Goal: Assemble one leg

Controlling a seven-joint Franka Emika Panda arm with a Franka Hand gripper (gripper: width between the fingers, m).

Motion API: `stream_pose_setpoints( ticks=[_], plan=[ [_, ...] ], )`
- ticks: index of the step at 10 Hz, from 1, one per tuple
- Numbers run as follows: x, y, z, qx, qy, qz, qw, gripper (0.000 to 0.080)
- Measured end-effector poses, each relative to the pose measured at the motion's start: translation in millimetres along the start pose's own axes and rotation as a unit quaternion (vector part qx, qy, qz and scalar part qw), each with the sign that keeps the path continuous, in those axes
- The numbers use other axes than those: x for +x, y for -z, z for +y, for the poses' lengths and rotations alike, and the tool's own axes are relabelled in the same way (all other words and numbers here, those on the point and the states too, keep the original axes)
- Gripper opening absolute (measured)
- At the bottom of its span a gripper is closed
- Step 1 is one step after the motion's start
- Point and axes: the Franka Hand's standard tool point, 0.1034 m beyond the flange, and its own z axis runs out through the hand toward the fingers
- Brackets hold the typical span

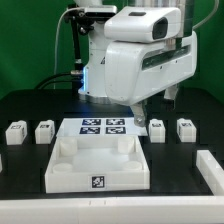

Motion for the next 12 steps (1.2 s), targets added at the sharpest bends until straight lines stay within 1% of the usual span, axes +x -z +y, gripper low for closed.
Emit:
stream_pose_setpoints(
  ticks=[12],
  plan=[
    [-0.8,-2.4,-1.3,0.002,0.014,-0.001,1.0,0.065]
  ],
)
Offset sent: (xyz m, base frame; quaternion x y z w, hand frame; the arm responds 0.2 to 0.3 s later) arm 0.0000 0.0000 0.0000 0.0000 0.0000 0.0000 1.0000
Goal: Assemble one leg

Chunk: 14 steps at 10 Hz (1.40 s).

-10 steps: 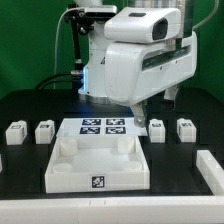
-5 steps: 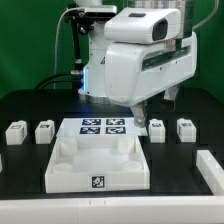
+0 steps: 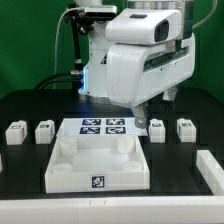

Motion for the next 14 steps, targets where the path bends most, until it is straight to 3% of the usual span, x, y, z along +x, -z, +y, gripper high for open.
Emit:
stream_pose_setpoints(
  ticks=[1,3,6,7,10,14],
  plan=[
    [-7.1,-2.6,-8.8,0.0,0.021,-0.002,1.0,0.065],
    [-42.9,-13.4,-25.5,0.0,0.136,-0.003,0.991,0.065],
    [-98.3,-48.6,-36.8,0.006,0.316,0.001,0.949,0.065],
    [-115.9,-65.2,-37.9,0.021,0.374,0.001,0.927,0.065],
    [-141.2,-82.9,-50.1,0.034,0.367,0.002,0.93,0.065],
    [-146.3,-103.1,-56.9,0.054,0.345,0.0,0.937,0.065]
  ],
)
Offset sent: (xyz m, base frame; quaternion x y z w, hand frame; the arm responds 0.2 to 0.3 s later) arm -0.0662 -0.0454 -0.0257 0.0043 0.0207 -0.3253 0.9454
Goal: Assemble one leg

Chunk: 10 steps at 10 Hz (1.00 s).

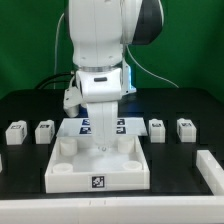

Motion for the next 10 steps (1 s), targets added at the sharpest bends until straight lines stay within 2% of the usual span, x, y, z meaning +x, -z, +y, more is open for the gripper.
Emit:
stream_pose_setpoints(
  ticks=[3,5,6,7,8,10],
  plan=[
    [-1.5,-3.0,0.5,0.002,-0.003,0.001,1.0,0.0638],
    [-1.6,-3.4,0.2,0.003,-0.003,0.001,1.0,0.0283],
    [-1.6,-3.8,0.0,0.003,-0.003,0.001,1.0,0.0147],
    [-1.8,-3.9,0.0,0.003,-0.003,0.001,1.0,0.0147],
    [-2.2,-2.4,2.6,-0.003,-0.004,0.001,1.0,0.0073],
    [-2.3,-2.1,3.4,-0.005,-0.004,0.001,1.0,0.0073]
  ],
)
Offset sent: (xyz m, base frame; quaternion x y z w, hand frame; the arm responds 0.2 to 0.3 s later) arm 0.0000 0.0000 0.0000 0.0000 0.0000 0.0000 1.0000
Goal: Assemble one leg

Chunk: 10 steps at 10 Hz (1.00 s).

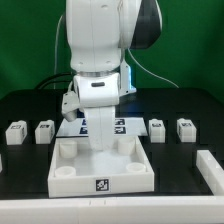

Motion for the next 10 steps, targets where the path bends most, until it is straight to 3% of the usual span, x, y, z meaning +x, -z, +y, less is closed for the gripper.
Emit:
stream_pose_setpoints(
  ticks=[5,8,10],
  plan=[
    [1.6,0.1,1.5,-0.001,-0.002,0.0,1.0,0.0074],
    [41.9,3.4,33.9,-0.013,-0.022,0.011,1.0,0.0074],
    [73.9,11.2,55.8,-0.013,-0.028,0.02,0.999,0.0073]
  ],
)
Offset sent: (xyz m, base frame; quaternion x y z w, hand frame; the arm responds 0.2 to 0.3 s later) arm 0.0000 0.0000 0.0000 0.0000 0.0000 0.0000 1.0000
